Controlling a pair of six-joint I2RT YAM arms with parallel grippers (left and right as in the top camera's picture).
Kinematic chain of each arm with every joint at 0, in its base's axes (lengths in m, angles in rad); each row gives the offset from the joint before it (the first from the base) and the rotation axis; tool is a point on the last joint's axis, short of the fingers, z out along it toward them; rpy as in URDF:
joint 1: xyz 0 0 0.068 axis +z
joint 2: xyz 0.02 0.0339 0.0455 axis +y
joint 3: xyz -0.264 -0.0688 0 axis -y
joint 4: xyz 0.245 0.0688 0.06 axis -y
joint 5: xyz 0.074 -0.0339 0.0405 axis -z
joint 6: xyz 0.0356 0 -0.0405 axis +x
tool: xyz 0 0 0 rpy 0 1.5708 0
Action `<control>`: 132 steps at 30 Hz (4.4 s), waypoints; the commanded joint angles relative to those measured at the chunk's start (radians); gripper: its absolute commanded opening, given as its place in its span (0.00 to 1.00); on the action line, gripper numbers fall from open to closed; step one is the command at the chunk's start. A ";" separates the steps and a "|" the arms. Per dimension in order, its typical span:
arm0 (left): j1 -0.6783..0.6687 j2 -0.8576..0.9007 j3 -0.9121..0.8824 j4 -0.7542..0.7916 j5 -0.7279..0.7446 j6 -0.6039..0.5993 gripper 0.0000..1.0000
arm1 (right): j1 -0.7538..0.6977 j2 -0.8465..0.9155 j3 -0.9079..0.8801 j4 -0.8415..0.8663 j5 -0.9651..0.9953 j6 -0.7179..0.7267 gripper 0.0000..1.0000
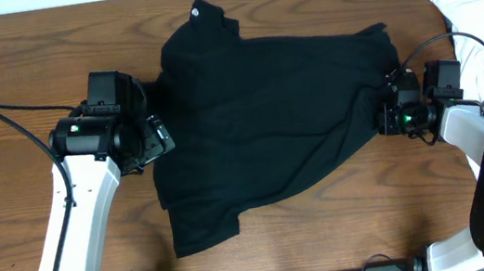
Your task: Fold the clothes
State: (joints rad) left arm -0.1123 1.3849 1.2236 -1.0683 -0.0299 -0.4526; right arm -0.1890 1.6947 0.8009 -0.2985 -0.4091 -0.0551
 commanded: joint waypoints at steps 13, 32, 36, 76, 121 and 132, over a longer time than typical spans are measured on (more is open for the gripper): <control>0.000 0.002 0.004 -0.003 -0.009 -0.013 0.96 | 0.006 -0.055 0.171 -0.280 0.058 0.093 0.01; 0.000 0.002 0.004 -0.004 -0.009 -0.012 0.96 | 0.007 0.012 0.051 -0.061 0.068 0.092 0.51; 0.000 0.002 0.004 -0.003 -0.009 -0.012 0.96 | 0.007 0.024 0.047 -0.048 0.068 0.092 0.46; 0.000 0.002 0.004 -0.003 -0.008 -0.013 0.96 | 0.056 -0.032 0.241 -0.405 0.135 0.154 0.01; 0.000 0.038 0.004 0.054 -0.008 -0.013 0.97 | 0.047 0.187 0.637 -0.478 0.330 0.279 0.01; 0.000 0.100 0.004 0.030 -0.008 -0.012 0.96 | 0.067 0.494 0.695 -0.346 0.331 0.278 0.01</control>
State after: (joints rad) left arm -0.1120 1.4708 1.2232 -1.0313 -0.0299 -0.4526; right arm -0.1379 2.1254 1.4803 -0.6682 -0.0898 0.2176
